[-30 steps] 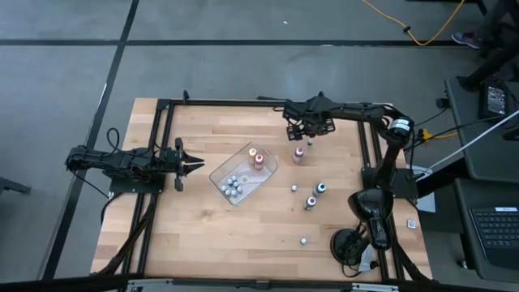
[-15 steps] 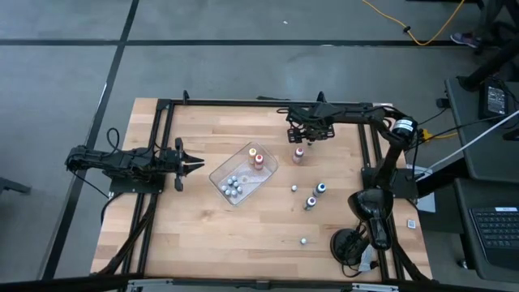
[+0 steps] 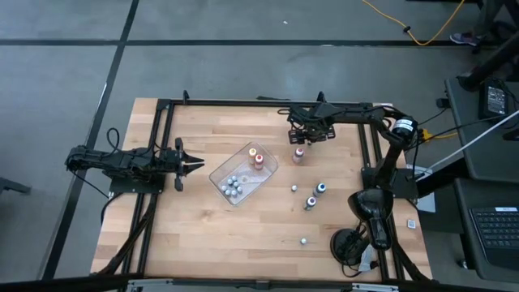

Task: Pick & Place food coloring
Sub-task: Put the top small black food coloring bottle into the transparent bin

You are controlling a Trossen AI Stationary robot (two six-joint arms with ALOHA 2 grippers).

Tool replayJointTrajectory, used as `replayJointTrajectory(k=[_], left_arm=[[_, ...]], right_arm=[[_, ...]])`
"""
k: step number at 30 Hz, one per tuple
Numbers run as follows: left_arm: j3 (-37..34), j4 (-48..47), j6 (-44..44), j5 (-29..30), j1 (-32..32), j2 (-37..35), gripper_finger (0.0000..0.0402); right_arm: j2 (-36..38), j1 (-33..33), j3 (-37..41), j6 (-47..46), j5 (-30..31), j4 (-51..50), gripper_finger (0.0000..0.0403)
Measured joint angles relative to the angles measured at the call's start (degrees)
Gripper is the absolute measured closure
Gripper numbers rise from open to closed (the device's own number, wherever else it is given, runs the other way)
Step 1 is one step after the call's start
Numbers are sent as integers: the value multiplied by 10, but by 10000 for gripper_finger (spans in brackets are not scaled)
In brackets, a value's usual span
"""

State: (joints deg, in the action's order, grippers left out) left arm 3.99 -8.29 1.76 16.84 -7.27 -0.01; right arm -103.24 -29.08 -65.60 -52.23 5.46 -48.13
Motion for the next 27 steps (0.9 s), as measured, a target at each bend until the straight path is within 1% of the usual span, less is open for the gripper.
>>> replayJointTrajectory(k=[8, 13, 23, 27], left_arm=[[0, 0, 0, 0, 0, 0, 348], [0, 0, 0, 0, 0, 0, 349], [0, 0, 0, 0, 0, 0, 344], [0, 0, 0, 0, 0, 0, 347]], right_arm=[[0, 0, 0, 3, -6, 1, 239], [0, 0, 0, 16, -6, 1, 275], [0, 0, -1, 35, -3, 3, 338], [-1, 4, -15, 62, 17, -8, 342]])
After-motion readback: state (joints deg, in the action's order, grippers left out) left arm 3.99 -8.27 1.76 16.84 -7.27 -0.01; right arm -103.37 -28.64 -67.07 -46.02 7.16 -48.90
